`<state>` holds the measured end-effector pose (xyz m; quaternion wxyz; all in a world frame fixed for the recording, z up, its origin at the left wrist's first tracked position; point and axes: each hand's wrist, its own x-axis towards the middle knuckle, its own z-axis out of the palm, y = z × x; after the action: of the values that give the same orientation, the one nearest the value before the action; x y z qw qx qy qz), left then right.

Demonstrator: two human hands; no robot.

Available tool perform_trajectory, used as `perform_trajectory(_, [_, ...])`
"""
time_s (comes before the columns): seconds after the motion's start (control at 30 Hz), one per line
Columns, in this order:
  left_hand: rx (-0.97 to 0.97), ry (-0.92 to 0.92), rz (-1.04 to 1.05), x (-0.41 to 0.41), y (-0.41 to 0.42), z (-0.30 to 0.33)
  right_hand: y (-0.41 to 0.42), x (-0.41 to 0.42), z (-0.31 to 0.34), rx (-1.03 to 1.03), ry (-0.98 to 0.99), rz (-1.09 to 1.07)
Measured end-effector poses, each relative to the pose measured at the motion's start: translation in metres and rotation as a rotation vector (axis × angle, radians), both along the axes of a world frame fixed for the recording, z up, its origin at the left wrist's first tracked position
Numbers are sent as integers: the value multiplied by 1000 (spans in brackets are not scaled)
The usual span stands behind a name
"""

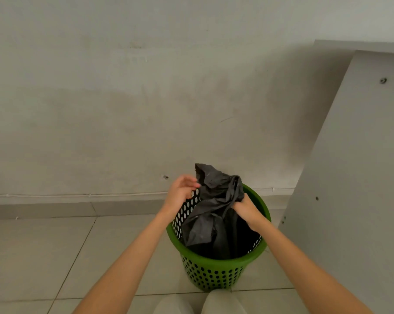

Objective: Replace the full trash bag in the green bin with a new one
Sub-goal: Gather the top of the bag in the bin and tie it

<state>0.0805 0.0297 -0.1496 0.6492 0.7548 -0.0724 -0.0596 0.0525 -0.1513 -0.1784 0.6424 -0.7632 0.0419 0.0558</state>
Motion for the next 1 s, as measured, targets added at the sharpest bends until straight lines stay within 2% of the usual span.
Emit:
perform_trajectory(0.07, [319,-80,-19,4,19,-19,-7,-4,5,181,43,-8])
perform_trajectory(0.13, [576,-36,-194,-2,30,-37,-13,-8,12,455,106,-34])
perform_trajectory(0.23, [756,-53,-356,-18,22,-45,-18,-7,21,753,175,-53])
perform_trajectory(0.27, [753,-95,-376,-23,15,-45,-16,-7,24,806,160,-57])
perform_trajectory(0.3, [670,-149,-393,-30,6,-38,-13,-8,27,834,141,-48])
perform_trajectory(0.37, [334,-151,-402,-39,-15,-22,-4,-9,30,829,141,-29])
perform_trajectory(0.43, [61,-40,-260,-40,-34,-4,2,-12,29,838,135,-10])
perform_trajectory(0.47, [11,-5,-216,-37,-41,1,3,-13,30,834,126,6])
perform_trajectory(0.53, [27,-5,-186,-32,-46,3,1,-16,31,770,131,39])
perform_trajectory(0.6, [47,5,-172,-31,-43,1,-2,-18,34,633,137,68])
perform_trajectory(0.77, [-81,68,-105,-32,-40,2,-4,-22,51,274,41,102])
perform_trajectory(0.87, [-120,36,-22,-29,-36,1,-13,-27,55,82,-68,34])
perform_trajectory(0.9, [-118,9,-8,-29,-36,1,-16,-27,52,10,-51,44])
perform_trajectory(1.0, [-7,-125,-61,-34,-47,2,-4,-34,47,-45,-20,221])
